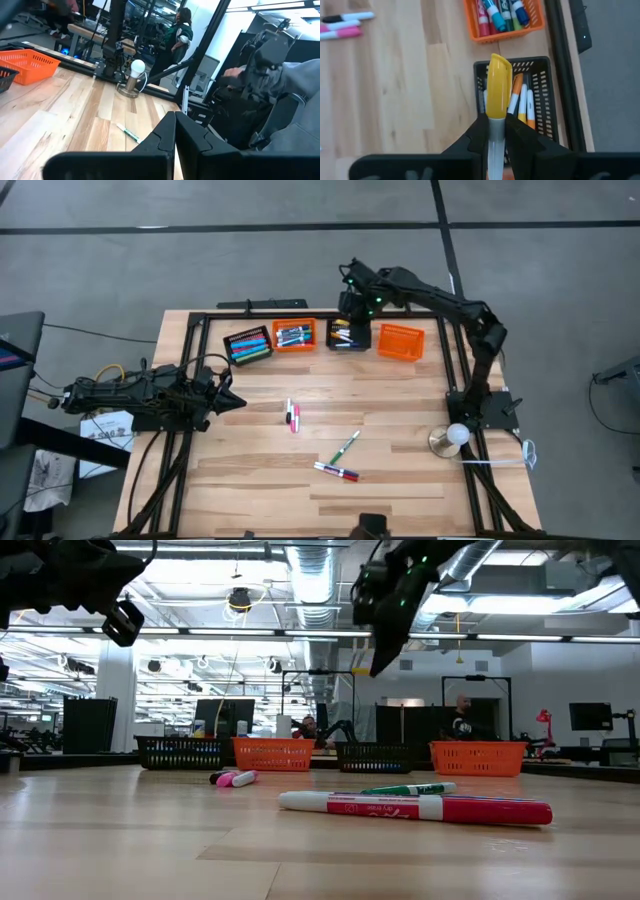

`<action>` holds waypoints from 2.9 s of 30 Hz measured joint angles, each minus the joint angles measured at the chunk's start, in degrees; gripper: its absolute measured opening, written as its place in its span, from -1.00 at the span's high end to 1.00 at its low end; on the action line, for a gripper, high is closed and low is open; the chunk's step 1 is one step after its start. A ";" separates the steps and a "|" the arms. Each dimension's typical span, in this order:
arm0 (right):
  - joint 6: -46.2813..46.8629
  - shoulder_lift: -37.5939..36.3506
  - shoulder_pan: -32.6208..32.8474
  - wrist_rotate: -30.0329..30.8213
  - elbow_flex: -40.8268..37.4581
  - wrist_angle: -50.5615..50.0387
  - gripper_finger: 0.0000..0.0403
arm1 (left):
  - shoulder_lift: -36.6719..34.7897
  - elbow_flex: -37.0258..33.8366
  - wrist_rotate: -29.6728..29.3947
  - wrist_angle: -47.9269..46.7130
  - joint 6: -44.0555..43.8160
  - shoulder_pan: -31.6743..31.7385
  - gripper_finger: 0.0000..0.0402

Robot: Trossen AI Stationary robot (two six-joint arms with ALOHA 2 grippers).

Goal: Pick & Place Markers
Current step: Put the yellow mini highlighter into the right black bin, then put the black mini highlighter pen into the right black bin

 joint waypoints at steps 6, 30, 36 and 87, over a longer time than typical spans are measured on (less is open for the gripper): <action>-0.46 5.47 -1.04 -0.02 0.02 4.31 0.80 | 0.00 0.00 0.00 0.26 0.00 0.00 0.96; -1.49 18.17 -2.95 2.96 -0.04 4.81 0.76 | 0.00 0.00 -0.01 0.39 0.00 0.00 0.96; -1.51 18.17 -2.82 2.93 -0.04 4.65 0.76 | 0.00 0.00 -0.01 0.39 0.00 0.00 0.96; 13.57 -21.68 18.62 -16.83 2.60 -9.27 0.45 | 0.00 0.00 -1.69 1.53 -1.73 0.00 0.96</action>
